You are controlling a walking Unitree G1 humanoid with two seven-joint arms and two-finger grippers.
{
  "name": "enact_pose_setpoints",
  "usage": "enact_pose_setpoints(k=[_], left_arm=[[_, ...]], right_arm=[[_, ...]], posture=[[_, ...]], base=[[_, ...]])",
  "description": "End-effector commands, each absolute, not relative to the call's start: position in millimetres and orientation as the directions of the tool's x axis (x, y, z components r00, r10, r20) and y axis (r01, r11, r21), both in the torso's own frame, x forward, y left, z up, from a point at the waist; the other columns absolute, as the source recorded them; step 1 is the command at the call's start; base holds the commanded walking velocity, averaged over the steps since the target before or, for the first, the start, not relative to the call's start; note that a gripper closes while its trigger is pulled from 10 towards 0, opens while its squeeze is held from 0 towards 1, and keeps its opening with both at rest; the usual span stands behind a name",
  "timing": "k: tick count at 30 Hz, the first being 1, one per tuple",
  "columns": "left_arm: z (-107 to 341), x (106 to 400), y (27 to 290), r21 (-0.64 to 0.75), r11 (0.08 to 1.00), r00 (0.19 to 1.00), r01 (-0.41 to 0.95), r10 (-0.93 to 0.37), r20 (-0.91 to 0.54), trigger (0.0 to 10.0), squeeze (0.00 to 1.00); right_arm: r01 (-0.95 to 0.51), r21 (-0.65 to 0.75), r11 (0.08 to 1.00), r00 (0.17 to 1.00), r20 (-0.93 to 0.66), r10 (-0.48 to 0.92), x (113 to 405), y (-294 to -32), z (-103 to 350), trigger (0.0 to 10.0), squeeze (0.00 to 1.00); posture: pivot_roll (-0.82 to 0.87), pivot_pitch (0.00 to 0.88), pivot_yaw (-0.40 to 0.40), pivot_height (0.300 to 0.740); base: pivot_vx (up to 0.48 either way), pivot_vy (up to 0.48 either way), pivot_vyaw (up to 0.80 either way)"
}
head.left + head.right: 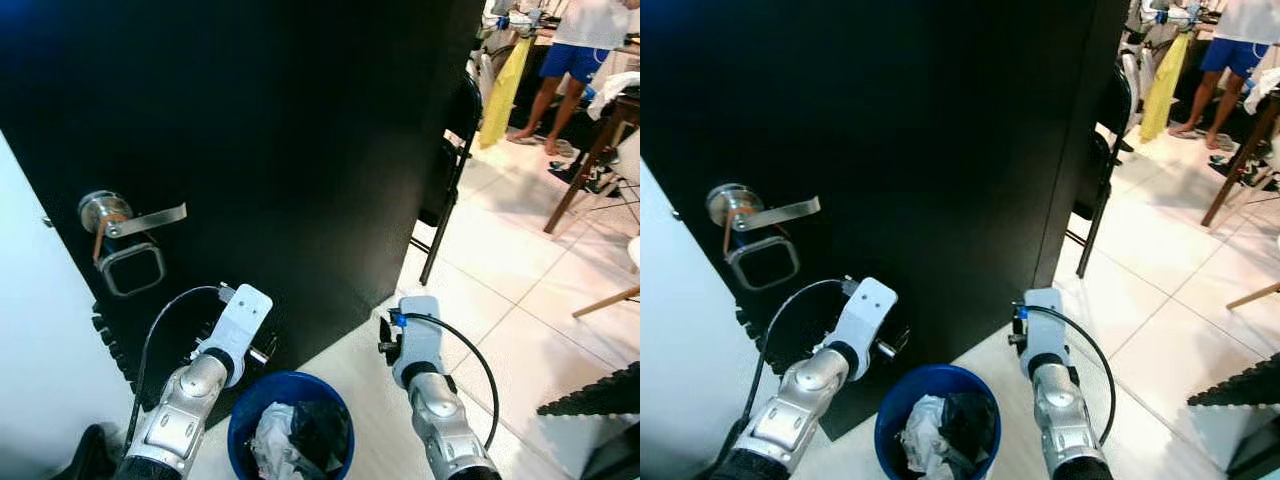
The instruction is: Clean up the room
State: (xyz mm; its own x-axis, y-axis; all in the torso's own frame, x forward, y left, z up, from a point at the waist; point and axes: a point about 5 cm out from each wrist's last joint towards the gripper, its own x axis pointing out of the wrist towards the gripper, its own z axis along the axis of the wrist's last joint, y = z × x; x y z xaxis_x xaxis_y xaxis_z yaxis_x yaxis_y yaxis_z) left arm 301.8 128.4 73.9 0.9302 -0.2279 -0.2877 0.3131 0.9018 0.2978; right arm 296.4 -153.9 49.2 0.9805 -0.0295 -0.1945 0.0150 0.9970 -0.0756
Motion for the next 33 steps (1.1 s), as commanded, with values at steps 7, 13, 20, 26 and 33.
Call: enact_pose_setpoints(k=[7,13,20,26,33], left_arm=[[73.1,308.5,126.1,0.278,0.925,0.945,0.26,-0.185,-0.27,10.0,0.0],[72.4,302.4,135.9,0.273,0.934,0.951,0.23,-0.156,-0.267,10.0,0.0],[70.4,292.2,139.7,0.253,0.929,0.944,0.269,-0.201,-0.263,10.0,0.0],[69.9,287.7,137.1,0.242,0.928,0.942,0.282,-0.22,-0.254,10.0,0.0],[71.2,288.0,133.3,0.23,0.93,0.94,0.288,-0.23,-0.251,10.0,0.0]], right_arm=[[0.047,-0.087,0.995,0.969,-0.238,-0.067,288.4,-158.1,46.1,10.0,0.0],[0.046,-0.095,0.994,0.964,-0.258,-0.069,284.5,-158.4,45.6,10.0,0.0],[0.04,-0.113,0.993,0.958,-0.279,-0.07,280.6,-160.2,46.9,10.0,0.0],[0.036,-0.126,0.991,0.953,-0.294,-0.072,278.8,-163.4,46.9,10.0,0.0],[0.033,-0.146,0.989,0.951,-0.301,-0.076,276.8,-166.3,49.3,10.0,0.0]], posture=[[0.01,0.0,-0.003,0.74],[0.01,0.005,-0.012,0.74],[0.01,0.01,-0.027,0.74],[0.01,0.007,-0.034,0.74],[0.01,0.0,-0.033,0.74]], base=[[0.0,0.0,-0.46],[0.0,0.0,-0.8],[0.0,0.0,-0.8],[0.0,0.0,-0.8],[0.0,0.0,-0.8]])
